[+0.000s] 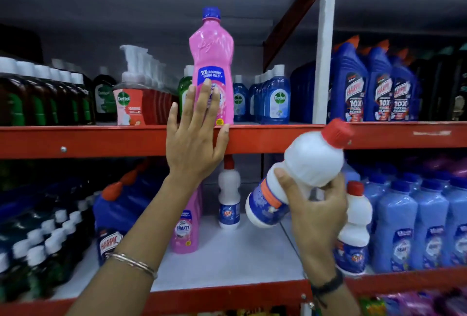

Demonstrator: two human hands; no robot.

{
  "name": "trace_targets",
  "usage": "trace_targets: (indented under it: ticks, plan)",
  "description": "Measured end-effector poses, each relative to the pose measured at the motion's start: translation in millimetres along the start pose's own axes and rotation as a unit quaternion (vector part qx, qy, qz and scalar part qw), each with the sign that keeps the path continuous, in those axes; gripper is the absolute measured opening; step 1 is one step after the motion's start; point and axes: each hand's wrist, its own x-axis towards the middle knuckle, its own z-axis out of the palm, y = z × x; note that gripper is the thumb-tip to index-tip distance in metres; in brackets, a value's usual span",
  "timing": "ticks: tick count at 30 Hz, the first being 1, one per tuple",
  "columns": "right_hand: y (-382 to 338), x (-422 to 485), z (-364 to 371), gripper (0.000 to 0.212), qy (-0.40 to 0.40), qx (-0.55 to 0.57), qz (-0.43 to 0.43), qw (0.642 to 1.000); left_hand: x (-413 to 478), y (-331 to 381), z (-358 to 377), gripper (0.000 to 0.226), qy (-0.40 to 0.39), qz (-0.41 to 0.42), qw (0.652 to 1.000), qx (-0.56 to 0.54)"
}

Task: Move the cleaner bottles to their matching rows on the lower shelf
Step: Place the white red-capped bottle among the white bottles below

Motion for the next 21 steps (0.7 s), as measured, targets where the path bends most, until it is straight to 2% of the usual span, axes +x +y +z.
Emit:
trace_targets:
  ticks: [5,14,21]
  plan:
    - [65.6,-39.1,32.2,0.091,-0.036,-0.069,0.031,0.997,-1.4,-0.2,2.3,0.059,0.021,0.007,1.000,-0.001]
    - [142.4,-44.5,91.2,0.082,-0.135,-0.230,0.092,0.959,-1.7,-1.5,4.7,0.059,0.041,0.011,0.999,-0.003]
    - [155.6,-36.9,112.2,0.078,-0.171,-0.284,0.091,0.939,-2.0,-0.3,6.6,0.059,0.049,0.014,0.999,-0.002]
